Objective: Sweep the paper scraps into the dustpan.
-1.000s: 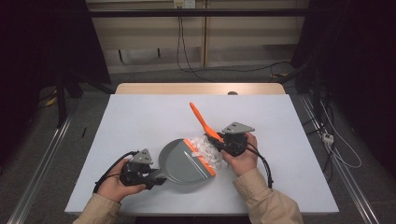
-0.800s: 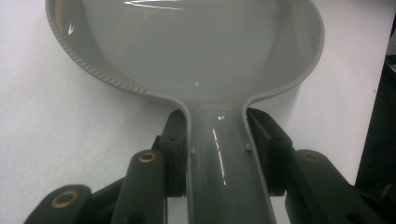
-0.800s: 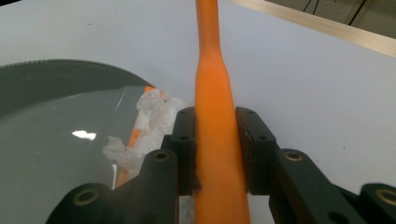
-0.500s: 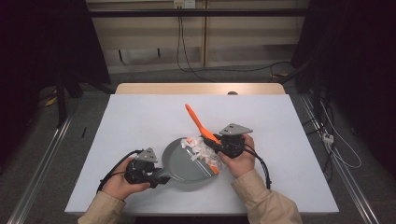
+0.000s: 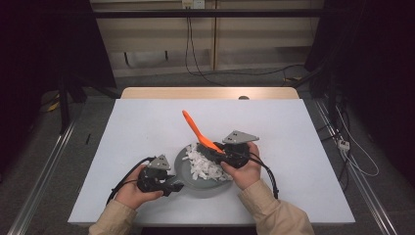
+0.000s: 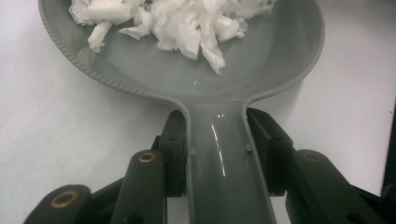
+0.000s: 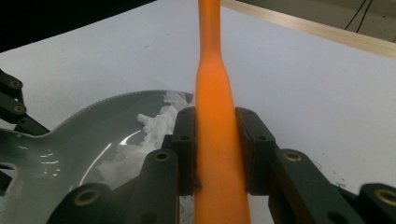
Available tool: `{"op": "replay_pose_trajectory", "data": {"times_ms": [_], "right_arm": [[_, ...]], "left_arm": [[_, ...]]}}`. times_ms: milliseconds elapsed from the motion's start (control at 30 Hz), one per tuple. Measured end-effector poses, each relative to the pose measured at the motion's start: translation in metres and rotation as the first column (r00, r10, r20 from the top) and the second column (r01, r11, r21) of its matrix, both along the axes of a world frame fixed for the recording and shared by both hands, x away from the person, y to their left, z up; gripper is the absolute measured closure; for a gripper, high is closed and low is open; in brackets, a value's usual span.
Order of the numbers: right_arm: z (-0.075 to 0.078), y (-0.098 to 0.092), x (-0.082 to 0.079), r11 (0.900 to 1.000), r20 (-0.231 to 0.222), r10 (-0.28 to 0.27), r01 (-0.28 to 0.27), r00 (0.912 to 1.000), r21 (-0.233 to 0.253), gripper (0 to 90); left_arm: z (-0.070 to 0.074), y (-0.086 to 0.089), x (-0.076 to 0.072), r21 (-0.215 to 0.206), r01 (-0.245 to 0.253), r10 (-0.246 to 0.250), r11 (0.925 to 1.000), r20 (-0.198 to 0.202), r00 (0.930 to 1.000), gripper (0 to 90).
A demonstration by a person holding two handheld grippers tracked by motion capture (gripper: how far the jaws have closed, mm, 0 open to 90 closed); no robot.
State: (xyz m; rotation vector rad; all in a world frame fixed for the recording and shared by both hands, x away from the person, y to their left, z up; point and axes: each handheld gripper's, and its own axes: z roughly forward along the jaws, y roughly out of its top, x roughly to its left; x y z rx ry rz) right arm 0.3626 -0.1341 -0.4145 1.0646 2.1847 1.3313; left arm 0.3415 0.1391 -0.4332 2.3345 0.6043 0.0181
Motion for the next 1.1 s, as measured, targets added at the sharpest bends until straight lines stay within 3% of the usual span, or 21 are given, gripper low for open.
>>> {"op": "replay_pose_trajectory", "data": {"times_ms": [100,333,700,833,900,1100], "right_arm": [[0.002,0.0,0.0,1.0,-0.01,0.01,-0.01,0.9999,0.02,71.8],[0.011,-0.01,0.0,0.999,0.023,-0.022,0.021,0.9995,0.034,71.7],[0.013,-0.028,0.007,0.994,0.029,-0.084,0.082,0.996,0.068,71.8],[0.01,-0.034,0.01,0.993,0.041,-0.109,0.108,0.9932,0.039,71.8],[0.006,-0.037,0.012,0.992,0.032,-0.123,0.122,0.9919,0.034,71.7],[-0.008,-0.04,0.019,0.992,-0.019,-0.12,0.119,0.9926,-0.042,71.4]], "left_arm": [[-0.003,-0.003,-0.001,0.011,-0.002,0.002,0.9999,0.014,0.9999,60.2],[-0.002,-0.004,-0.005,0.018,-0.037,0.036,0.9991,0.043,0.9984,54.4],[-0.003,0.0,-0.003,0.016,-0.04,0.04,0.9991,0.015,0.9991,62.3],[-0.001,0.004,-0.001,0.01,-0.051,0.051,0.9986,0.006,0.9987,62.5],[-0.001,0.005,-0.001,0.011,-0.05,0.05,0.9987,0.005,0.9987,62.5],[-0.001,0.004,-0.001,0.014,-0.041,0.041,0.9991,0.001,0.9991,62.5]]}}
